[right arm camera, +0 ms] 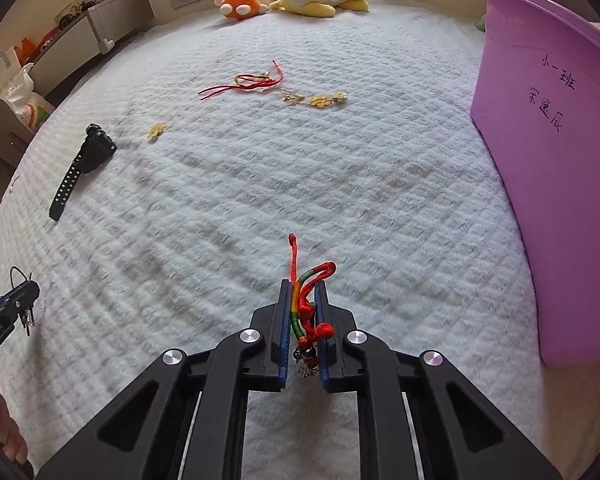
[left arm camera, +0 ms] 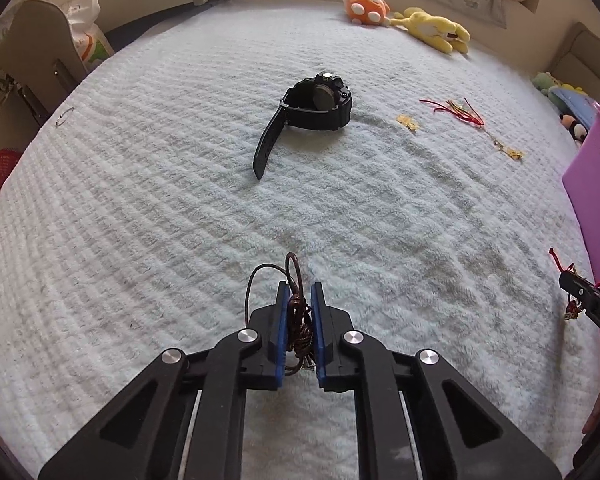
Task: Organize jewelry
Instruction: 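Carry the leather pendant and rainbow bracelet over the pink tub with both tools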
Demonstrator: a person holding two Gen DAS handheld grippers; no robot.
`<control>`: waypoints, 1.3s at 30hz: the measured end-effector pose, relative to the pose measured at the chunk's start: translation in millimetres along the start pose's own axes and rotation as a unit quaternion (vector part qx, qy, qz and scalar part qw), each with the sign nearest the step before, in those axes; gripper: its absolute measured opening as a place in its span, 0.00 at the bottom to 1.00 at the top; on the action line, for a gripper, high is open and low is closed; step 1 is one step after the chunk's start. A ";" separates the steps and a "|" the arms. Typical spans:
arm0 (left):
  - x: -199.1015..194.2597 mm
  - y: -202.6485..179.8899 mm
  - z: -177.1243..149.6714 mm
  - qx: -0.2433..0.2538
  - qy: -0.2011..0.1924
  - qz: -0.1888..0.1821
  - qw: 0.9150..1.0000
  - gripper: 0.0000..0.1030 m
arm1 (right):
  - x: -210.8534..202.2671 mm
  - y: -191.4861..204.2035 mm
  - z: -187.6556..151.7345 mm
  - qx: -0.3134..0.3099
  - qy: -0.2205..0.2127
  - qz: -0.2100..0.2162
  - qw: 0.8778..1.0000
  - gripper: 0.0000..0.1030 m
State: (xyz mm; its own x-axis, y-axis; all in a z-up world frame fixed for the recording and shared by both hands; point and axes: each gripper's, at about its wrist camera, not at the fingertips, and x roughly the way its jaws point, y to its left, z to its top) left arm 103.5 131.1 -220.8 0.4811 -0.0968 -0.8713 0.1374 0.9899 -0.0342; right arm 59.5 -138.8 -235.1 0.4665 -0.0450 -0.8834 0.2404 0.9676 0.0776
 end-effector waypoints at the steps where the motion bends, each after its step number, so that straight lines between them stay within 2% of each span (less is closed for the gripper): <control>1: -6.8 1.4 -1.5 0.003 0.002 -0.002 1.000 0.11 | -7.0 3.3 -2.7 0.004 0.004 0.006 1.000 0.11; 6: -44.7 8.9 -1.3 0.015 0.003 -0.009 1.000 0.11 | -44.8 20.0 -10.6 0.010 0.014 0.019 1.000 0.11; 12: -98.1 14.1 16.5 0.024 -0.007 -0.019 1.000 0.11 | -104.7 34.5 -8.1 0.018 0.015 0.029 0.999 0.11; 16: -135.4 6.2 33.7 0.048 -0.015 -0.029 0.998 0.11 | -151.7 36.0 -0.5 0.039 0.008 0.037 0.999 0.11; 20: -172.0 -12.6 51.5 0.073 -0.023 -0.056 0.995 0.11 | -199.6 28.9 8.5 0.058 -0.010 0.034 0.998 0.11; 29: -227.4 -96.4 79.9 0.143 -0.039 -0.134 0.980 0.11 | -279.8 -23.5 18.4 0.086 -0.041 0.005 0.995 0.11; 34: -238.1 -160.4 92.1 0.160 -0.036 -0.168 0.972 0.11 | -302.7 -77.7 20.0 0.108 -0.055 -0.012 0.993 0.11; 39: -242.0 -231.8 101.3 0.155 -0.041 -0.180 0.971 0.11 | -312.9 -139.8 32.0 0.106 -0.066 -0.014 0.992 0.11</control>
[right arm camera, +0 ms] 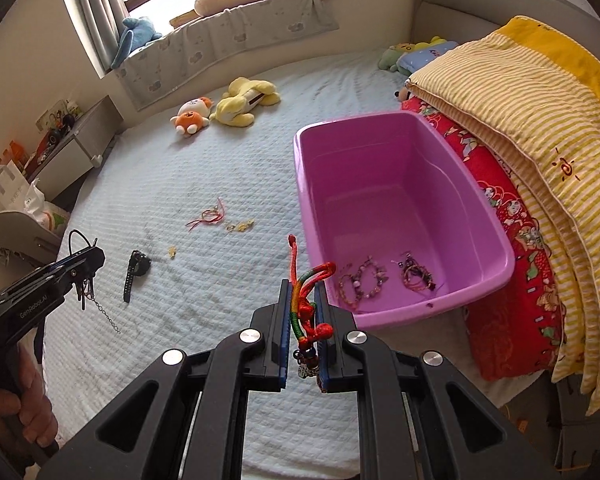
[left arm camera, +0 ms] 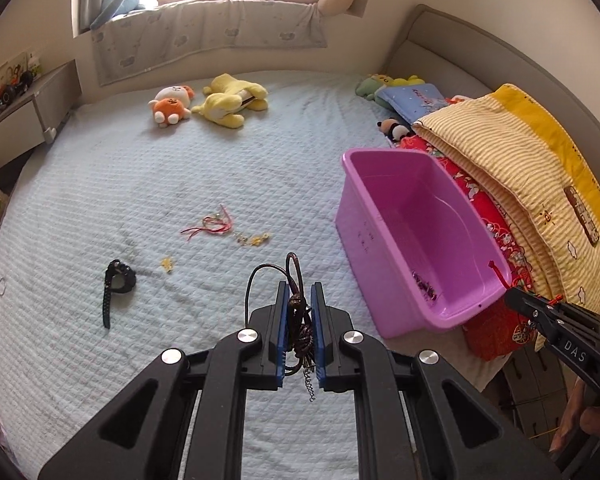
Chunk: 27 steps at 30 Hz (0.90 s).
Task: Organize jewelry
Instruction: 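Carry the leather pendant and rainbow bracelet over the pink tub with both tools, then open both tools to drop the pendant and bracelet into the tub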
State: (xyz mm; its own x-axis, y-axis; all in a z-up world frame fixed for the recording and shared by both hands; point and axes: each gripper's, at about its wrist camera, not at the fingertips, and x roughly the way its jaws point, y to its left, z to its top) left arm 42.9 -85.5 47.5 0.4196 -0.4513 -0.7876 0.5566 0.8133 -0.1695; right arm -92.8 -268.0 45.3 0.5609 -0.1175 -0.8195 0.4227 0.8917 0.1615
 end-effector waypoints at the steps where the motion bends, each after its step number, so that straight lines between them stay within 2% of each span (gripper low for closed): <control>1: 5.9 -13.6 5.8 -0.001 -0.001 0.001 1.000 0.11 | 1.2 -12.9 6.6 -0.004 -0.001 0.003 1.000 0.11; 8: 50.8 -99.3 39.0 -0.026 0.015 0.031 0.999 0.11 | 31.9 -96.8 58.0 -0.029 0.020 0.045 0.998 0.11; 13: 81.3 -142.1 59.8 -0.047 0.038 0.038 0.997 0.11 | 61.0 -130.5 89.5 -0.062 0.052 0.068 0.994 0.11; 20: 125.2 -173.1 76.1 -0.051 0.084 0.052 0.994 0.11 | 106.2 -149.3 111.1 -0.070 0.106 0.088 0.988 0.11; 27: 159.4 -180.8 88.9 -0.058 0.121 0.048 0.990 0.12 | 136.4 -159.9 126.1 -0.056 0.141 0.083 0.985 0.11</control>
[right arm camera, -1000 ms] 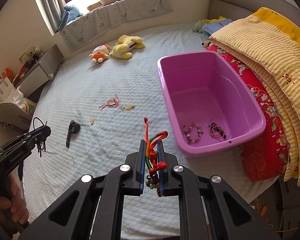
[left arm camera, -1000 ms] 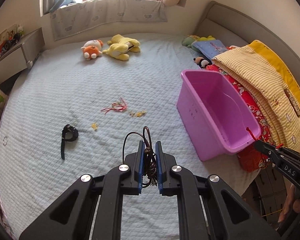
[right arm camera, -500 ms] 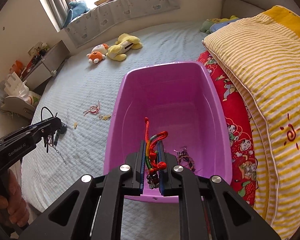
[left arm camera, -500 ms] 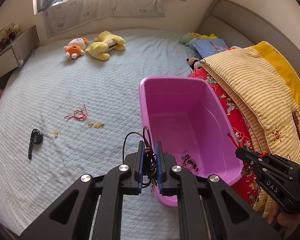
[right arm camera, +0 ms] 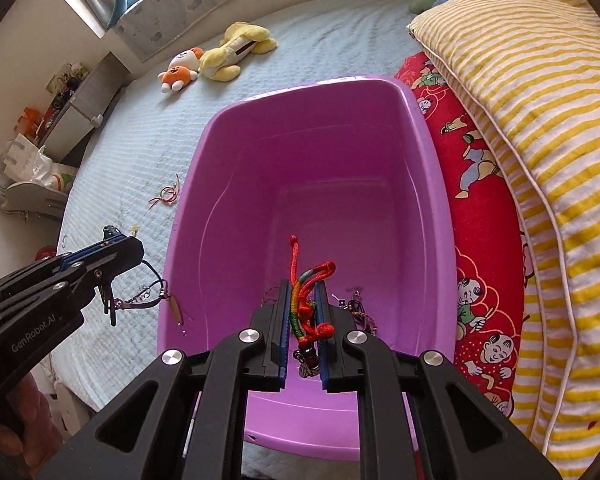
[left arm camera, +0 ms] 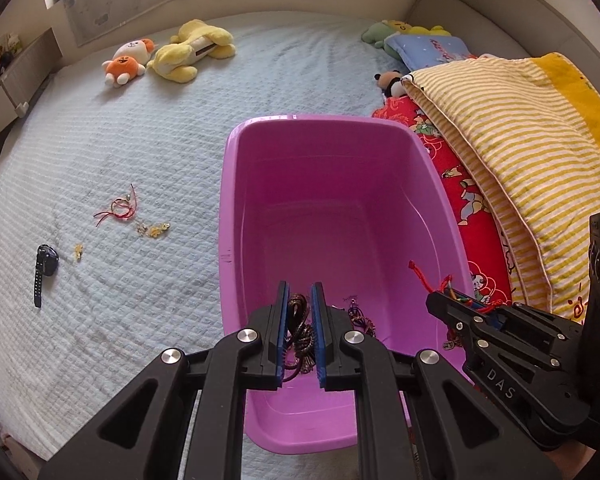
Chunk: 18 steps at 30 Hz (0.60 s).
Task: Organize jewelry
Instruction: 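Open both tools to drop the pendant and bracelet into the tub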
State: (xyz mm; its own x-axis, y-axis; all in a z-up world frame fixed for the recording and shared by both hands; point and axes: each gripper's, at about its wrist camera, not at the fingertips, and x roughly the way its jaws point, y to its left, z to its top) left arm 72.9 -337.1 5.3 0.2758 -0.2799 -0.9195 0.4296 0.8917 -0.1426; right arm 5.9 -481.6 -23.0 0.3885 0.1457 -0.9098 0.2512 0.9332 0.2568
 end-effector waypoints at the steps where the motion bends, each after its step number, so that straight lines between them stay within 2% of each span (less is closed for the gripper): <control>1: 2.0 0.0 2.4 -0.002 0.004 -0.003 1.000 0.13 | 1.8 -0.9 2.3 -0.003 0.003 -0.002 1.000 0.11; 2: 3.8 0.1 4.0 -0.003 0.006 -0.003 1.000 0.15 | 3.1 -1.8 4.1 -0.005 0.004 -0.002 1.000 0.11; 3: 4.9 -0.3 5.2 -0.004 0.007 -0.003 1.000 0.23 | 4.5 -3.2 4.3 -0.005 0.007 -0.003 1.000 0.12; 4: 5.4 -0.4 5.6 -0.003 0.007 -0.001 1.000 0.29 | 5.7 -4.3 5.7 -0.004 0.010 -0.004 1.000 0.20; 6: 4.3 -0.6 6.2 -0.003 0.003 0.007 1.000 0.54 | 6.3 -6.0 8.3 -0.002 0.010 -0.009 1.000 0.38; 8: 0.9 0.5 6.3 -0.004 -0.004 0.011 1.000 0.69 | 5.4 -7.5 8.3 -0.001 0.011 -0.013 1.000 0.44; 9: -0.9 1.2 6.8 -0.006 -0.007 0.013 1.000 0.73 | 4.8 -8.3 8.7 -0.001 0.011 -0.015 1.000 0.45; 13: -5.6 6.7 7.9 -0.014 -0.007 0.020 1.000 0.78 | 1.6 -11.7 7.3 0.007 0.014 -0.017 1.000 0.49; 18: -12.1 17.0 6.5 -0.029 -0.006 0.020 0.999 0.78 | -3.1 -9.8 3.5 0.010 0.016 -0.016 1.000 0.50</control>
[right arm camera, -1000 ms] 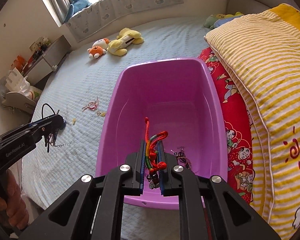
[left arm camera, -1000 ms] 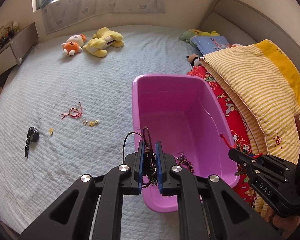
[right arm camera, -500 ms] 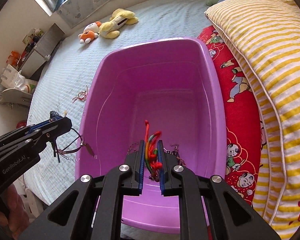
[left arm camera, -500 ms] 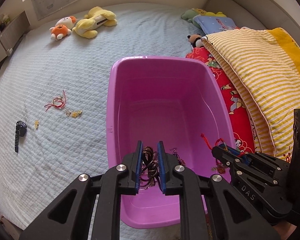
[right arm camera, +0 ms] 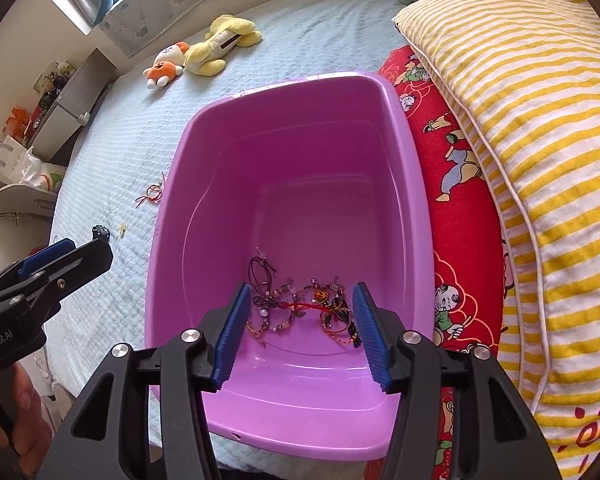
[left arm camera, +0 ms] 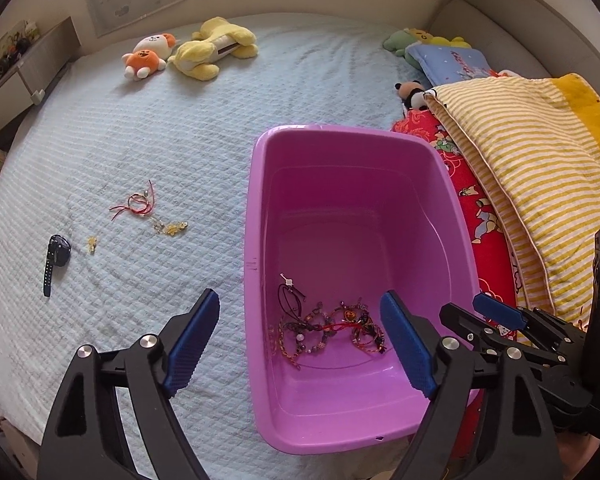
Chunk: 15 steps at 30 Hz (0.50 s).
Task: Organize jewelry
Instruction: 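Open both tools to drop the pendant and bracelet into the tub, then move both open tools back over the jewelry on the bed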
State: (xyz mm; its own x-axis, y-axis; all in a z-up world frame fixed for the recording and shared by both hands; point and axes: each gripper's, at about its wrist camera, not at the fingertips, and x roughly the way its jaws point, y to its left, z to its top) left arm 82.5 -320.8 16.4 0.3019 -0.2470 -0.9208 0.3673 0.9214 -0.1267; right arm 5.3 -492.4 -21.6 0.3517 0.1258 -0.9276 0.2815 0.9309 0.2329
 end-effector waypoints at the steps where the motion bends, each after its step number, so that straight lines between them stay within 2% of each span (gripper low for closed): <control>1: -1.4 1.2 -0.2 -0.001 -0.001 0.001 1.000 0.78 | -0.8 1.0 -0.8 -0.001 0.000 0.000 1.000 0.50; 15: -33.6 14.4 -8.3 -0.013 -0.031 0.002 0.999 0.78 | -12.8 24.1 -11.4 -0.018 0.002 0.010 1.000 0.54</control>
State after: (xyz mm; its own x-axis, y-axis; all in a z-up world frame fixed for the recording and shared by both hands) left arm 70.4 -296.8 42.4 0.3571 -0.2598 -0.8972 0.3428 0.9300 -0.1329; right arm -2.6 -467.6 -7.4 0.3541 0.1454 -0.9238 0.2421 0.9399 0.2407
